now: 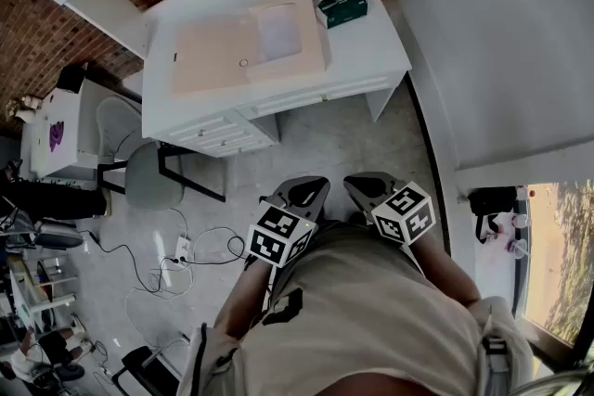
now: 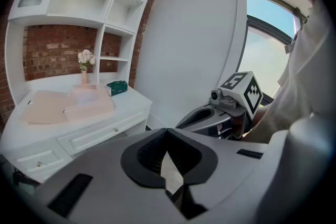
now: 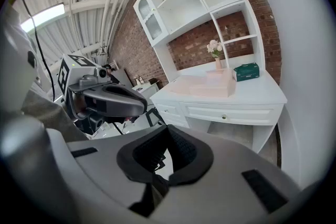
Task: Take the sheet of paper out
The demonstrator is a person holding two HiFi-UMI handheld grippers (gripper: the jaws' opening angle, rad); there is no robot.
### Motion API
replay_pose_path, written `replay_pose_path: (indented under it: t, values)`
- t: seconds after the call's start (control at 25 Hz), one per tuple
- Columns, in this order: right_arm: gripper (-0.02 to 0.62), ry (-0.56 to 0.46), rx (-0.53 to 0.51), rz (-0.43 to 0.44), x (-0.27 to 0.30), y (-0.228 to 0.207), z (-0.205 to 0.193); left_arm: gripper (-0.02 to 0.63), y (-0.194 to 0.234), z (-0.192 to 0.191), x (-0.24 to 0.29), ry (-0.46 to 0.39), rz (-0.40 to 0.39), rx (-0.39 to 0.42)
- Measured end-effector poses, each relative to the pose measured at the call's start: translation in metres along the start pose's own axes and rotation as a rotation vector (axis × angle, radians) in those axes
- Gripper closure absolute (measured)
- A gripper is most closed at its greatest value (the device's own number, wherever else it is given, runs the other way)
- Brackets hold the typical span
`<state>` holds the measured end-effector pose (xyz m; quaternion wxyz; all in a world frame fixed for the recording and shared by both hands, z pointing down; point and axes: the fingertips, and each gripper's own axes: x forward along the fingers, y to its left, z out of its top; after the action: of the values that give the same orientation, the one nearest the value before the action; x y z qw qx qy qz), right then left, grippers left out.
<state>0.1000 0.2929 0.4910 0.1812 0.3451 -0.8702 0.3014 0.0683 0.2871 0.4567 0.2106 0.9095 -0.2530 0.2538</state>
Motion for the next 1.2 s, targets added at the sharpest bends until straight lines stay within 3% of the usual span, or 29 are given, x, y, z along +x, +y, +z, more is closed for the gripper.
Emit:
replay_pose_path:
  t: [0.24,0.84,1.2]
  values:
    - [0.571,-0.008,0.029,0.015,-0.019,-0.009,-0.011,0.589,-0.031,-0.007,0.014,0.034,-0.013,0.011]
    - [0.571,-0.005,0.034,0.121,-0.032,-0.018,-0.026,0.589,-0.055,-0.019,0.028,0.081,0.088,-0.022]
    - [0.571,0.003,0.047,0.042,-0.037,-0.045,-0.023,0.589,-0.052,-0.008,0.050,0.075,0.043,0.014]
